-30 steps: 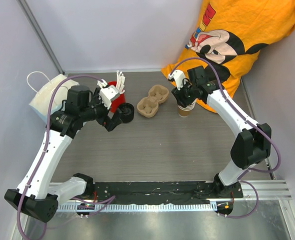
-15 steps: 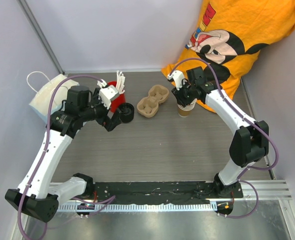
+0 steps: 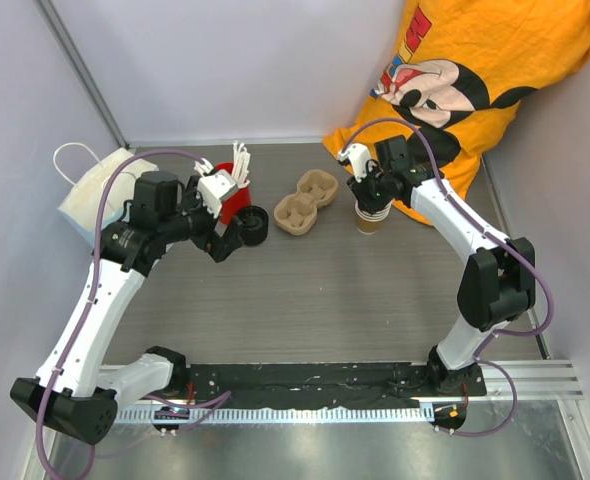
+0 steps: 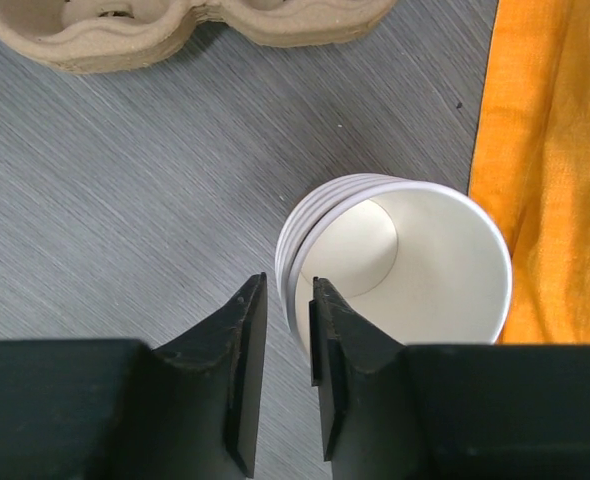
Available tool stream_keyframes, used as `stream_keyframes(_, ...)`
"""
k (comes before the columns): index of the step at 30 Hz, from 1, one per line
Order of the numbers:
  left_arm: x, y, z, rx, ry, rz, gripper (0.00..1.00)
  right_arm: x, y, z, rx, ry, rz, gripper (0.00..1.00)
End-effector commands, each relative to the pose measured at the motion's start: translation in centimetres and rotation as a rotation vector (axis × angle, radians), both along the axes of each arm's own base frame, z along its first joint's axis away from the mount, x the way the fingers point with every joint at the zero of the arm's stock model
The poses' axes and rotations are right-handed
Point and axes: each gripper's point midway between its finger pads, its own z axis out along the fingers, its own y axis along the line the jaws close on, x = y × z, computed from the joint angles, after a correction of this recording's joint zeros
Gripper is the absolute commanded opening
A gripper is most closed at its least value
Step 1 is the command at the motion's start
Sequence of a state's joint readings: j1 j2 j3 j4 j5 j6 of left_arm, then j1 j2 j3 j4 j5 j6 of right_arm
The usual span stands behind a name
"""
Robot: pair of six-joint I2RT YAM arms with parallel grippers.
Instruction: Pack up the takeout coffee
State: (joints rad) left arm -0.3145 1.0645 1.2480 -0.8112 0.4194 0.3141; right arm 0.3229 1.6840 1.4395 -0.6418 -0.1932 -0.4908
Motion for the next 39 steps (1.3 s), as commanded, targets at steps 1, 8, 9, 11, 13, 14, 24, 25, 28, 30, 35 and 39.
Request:
stream_keyframes(1,0.4,-0.4,0.8,-0.032,-0.030,-0.005,1.00,0.8,0.1,0.7,0.024,-0.037,-0.008,0.26)
stream_keyframes(8,0.5,-0.3,0.8,-0.033,-0.030,0.001,1.00,1.0,0.1,0.9,0.029,-0.044,-0.015,0.14)
stream_keyframes(9,0.5,-0.3,0.9,-0.034,-0.031,-0.002,1.00,1.0,0.1,0.9,0.028,-0.046,-0.016,0.11)
stream_keyframes(11,0.5,-0.3,0.9,-0.036,-0.032,0.001,1.00,1.0,0.1,1.0,0.028,-0.049,-0.017,0.09)
stream_keyframes(13,0.5,-0.3,1.0,-0.037,-0.032,0.001,1.00,1.1,0.0,1.2,0.027,-0.053,-0.019,0.06)
stream_keyframes(14,0.6,-0.3,0.9,-0.036,-0.029,0.004,1.00,1.1,0.0,1.4,0.028,-0.057,-0.023,0.05)
stream_keyframes(24,0.6,-0.2,1.0,-0.042,-0.033,0.012,1.00,1.5,-0.5,3.4,0.024,-0.113,-0.047,0.01)
stream_keyframes(25,0.7,-0.3,1.1,-0.045,-0.033,0.011,1.00,1.6,-0.5,3.7,0.024,-0.119,-0.047,0.01)
stream_keyframes(28,0.8,-0.2,1.0,-0.043,-0.032,0.014,1.00,1.8,-0.6,4.4,0.023,-0.139,-0.054,0.01)
stream_keyframes(30,0.8,-0.2,1.1,-0.045,-0.032,0.015,1.00,1.9,-0.6,4.7,0.023,-0.146,-0.054,0.01)
stream_keyframes(35,0.9,-0.3,1.1,-0.045,-0.032,0.015,1.00,2.2,-0.7,5.9,0.019,-0.176,-0.057,0.01)
stream_keyframes(39,1.0,-0.3,1.0,-0.045,-0.029,0.017,1.00,2.3,-0.9,6.3,0.008,-0.181,-0.057,0.01)
